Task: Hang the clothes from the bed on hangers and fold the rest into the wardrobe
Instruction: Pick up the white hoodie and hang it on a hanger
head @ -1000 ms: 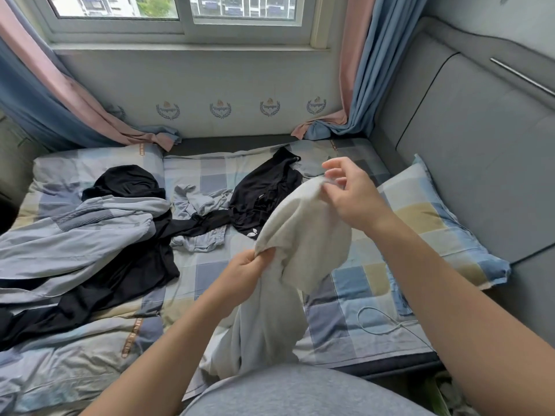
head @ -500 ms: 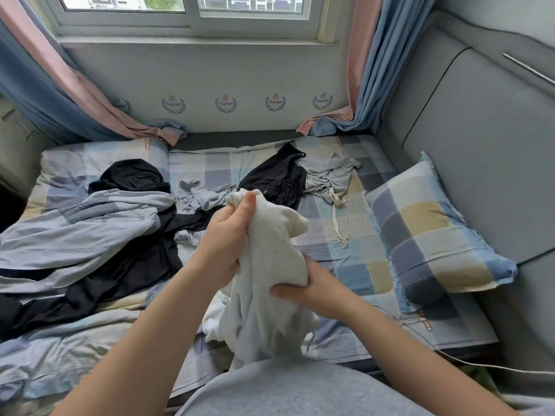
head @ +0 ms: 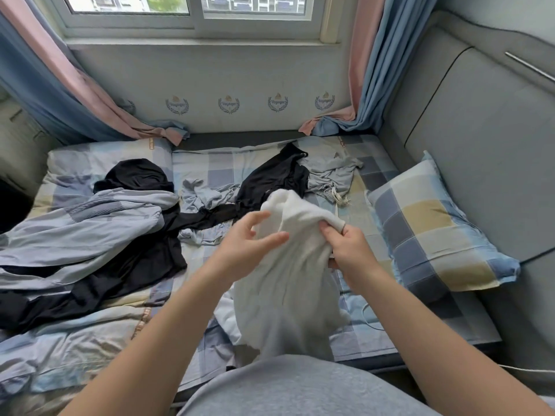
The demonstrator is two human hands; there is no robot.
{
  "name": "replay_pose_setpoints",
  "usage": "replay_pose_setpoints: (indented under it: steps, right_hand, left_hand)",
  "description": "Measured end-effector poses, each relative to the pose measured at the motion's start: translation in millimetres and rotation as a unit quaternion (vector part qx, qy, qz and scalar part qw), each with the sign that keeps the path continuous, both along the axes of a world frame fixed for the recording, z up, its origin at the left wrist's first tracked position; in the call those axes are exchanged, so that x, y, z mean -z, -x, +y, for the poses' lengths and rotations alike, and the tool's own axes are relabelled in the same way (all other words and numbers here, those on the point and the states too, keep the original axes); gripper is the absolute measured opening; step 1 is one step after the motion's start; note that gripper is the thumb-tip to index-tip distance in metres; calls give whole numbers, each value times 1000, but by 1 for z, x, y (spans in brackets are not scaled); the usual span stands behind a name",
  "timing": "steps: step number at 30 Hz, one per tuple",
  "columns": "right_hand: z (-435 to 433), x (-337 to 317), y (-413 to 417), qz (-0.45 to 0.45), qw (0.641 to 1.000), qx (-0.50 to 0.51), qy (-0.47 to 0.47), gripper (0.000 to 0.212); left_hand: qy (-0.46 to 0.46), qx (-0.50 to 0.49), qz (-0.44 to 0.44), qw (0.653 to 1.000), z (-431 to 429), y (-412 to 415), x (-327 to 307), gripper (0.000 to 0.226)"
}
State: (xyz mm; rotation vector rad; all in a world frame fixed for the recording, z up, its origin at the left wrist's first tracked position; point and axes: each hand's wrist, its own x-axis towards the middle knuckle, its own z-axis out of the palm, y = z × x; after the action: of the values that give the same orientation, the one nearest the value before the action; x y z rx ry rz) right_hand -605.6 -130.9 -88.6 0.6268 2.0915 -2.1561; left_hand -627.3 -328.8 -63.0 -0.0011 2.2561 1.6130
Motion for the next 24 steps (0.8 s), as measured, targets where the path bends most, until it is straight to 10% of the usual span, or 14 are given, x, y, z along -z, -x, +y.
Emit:
replay_pose_setpoints:
  steps: [5, 14, 19, 24]
  right_hand:
    - [-7, -39, 8, 63, 993, 38, 88, 20]
    - [-13, -102, 3, 155, 960, 106, 208, 15]
    - [-4, -111, -1, 163, 947, 130, 243, 20]
    - [16, -101, 5, 165, 941, 170, 243, 21]
  left_hand:
    - [53, 69, -2, 996, 13, -20, 22, 46]
    - [100, 88, 38, 990, 38, -42, 46, 96]
    - [138, 7, 80, 987, 28, -26, 64, 16]
    - [82, -91, 186, 975, -5, -9, 60, 16]
